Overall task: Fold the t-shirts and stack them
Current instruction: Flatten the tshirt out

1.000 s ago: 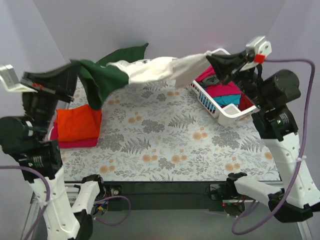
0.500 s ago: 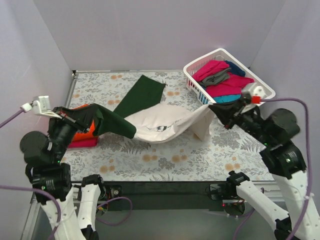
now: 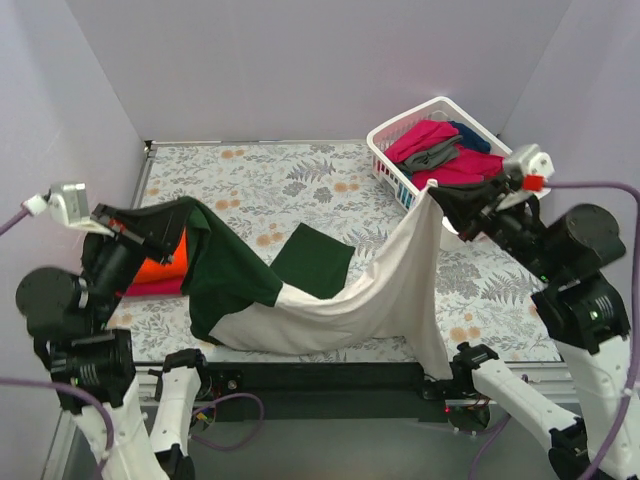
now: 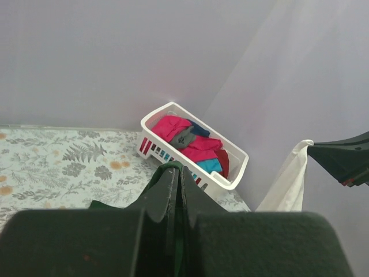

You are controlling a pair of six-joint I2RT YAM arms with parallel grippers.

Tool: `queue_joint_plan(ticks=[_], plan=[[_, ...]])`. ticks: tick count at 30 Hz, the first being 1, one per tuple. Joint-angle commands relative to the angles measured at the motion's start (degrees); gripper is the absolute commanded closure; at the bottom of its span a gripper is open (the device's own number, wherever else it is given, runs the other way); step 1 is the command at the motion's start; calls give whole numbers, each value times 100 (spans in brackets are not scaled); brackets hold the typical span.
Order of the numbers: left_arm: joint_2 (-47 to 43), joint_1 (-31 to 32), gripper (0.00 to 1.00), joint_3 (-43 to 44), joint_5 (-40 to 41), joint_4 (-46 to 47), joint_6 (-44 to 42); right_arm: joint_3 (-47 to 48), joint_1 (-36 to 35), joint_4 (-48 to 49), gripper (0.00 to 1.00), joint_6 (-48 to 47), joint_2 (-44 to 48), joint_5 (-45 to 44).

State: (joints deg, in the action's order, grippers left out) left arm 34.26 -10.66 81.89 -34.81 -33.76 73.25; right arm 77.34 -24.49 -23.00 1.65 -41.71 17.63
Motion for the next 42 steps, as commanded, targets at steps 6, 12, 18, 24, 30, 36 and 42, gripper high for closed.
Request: queue_joint_plan(ticks=[6, 12, 18, 24, 30, 36, 42], plan=[[2231, -16, 100, -298, -387, 870, -65, 922, 6, 717, 99, -147, -2303, -1033], [4069, -7, 100, 1458, -517, 1055, 101, 3485, -3, 841, 99, -315, -4554, -911], [5527, -16, 100, 5420, -764, 985, 268, 5879, 6, 1208, 99, -209, -5444, -691], [4434, -16, 100, 4354, -387, 2450, 383, 3554, 6, 3336, 99, -567, -3629, -201], [2026, -24, 100, 760, -316, 3077, 295, 1392, 14, 3014, 99, -1368, -2588, 511], [-75, -16, 100, -2472, -325, 2289, 576, -1130, -3, 2310, 98, -1729, -1868, 550], [-1551, -24, 31, -3654, 395, 38, 418, -3415, -108, 1791, 49, -1194, -901, 715]])
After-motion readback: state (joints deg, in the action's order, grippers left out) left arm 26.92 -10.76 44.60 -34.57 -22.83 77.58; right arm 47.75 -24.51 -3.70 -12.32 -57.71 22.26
